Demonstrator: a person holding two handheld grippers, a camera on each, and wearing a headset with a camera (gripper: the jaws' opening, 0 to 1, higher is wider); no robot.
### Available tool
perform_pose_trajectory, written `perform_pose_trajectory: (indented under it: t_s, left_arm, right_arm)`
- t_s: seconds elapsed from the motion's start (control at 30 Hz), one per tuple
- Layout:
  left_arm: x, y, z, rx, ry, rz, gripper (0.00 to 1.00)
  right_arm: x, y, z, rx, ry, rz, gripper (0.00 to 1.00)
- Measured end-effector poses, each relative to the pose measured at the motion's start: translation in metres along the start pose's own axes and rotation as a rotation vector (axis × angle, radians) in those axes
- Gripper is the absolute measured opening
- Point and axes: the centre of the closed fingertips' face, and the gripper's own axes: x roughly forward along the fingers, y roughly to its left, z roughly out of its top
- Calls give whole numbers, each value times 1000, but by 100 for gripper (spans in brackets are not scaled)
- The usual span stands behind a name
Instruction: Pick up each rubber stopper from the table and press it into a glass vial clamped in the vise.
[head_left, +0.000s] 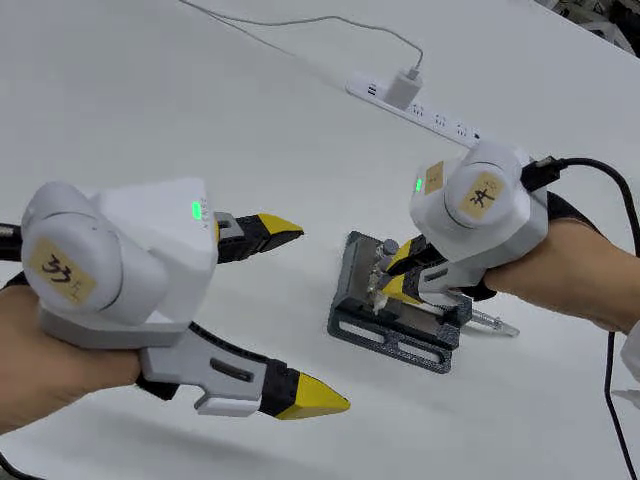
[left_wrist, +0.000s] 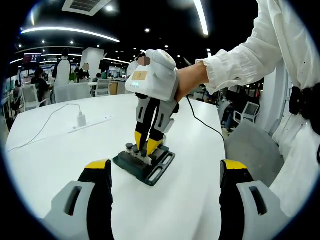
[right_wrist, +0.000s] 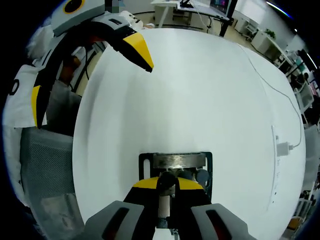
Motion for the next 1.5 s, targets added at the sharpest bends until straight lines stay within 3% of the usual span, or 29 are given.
perform_pose_trajectory:
  t_s: [0.43, 0.7, 1.07, 1.5]
  left_arm:
    - [-1, -1, 1, 2, 6, -1, 88]
    - [1, -1, 2, 4, 9, -8, 88]
    - [3, -1, 1, 1, 14, -17, 88]
    - [2, 1, -1, -7, 13, -12, 87]
  right_arm:
    - [-5, 2, 1, 21, -46, -8, 12]
    - [-21, -4, 3, 63, -112, -29, 3]
    - [-15, -1, 3, 80, -130, -12, 0]
    - [-6, -1, 1, 73, -110, 1, 0]
